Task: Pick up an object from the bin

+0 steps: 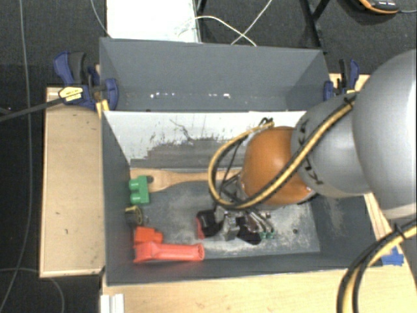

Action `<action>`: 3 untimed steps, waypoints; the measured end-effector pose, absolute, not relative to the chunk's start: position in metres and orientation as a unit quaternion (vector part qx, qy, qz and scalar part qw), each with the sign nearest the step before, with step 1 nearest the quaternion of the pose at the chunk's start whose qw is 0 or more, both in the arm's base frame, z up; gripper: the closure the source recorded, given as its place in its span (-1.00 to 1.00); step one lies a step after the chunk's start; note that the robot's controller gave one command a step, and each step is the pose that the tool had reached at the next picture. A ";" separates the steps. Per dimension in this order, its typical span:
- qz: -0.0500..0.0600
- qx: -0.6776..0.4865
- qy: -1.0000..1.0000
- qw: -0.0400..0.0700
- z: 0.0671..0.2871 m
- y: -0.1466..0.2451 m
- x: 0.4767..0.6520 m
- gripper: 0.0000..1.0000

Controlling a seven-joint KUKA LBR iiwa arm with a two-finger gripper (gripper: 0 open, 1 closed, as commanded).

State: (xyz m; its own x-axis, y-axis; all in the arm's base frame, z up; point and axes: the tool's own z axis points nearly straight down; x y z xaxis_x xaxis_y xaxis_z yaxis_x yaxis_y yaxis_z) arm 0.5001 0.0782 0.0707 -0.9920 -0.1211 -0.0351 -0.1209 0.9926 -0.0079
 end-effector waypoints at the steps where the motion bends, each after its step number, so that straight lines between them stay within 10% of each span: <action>1: -0.003 -0.060 0.998 0.018 0.071 0.078 0.500 1.00; 2: -0.003 -0.063 0.998 0.017 0.199 0.086 0.518 1.00; 3: -0.002 -0.062 0.998 0.022 0.226 0.085 0.518 1.00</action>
Offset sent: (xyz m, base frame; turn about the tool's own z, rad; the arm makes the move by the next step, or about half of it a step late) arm 0.0240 0.0105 0.1703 -0.0024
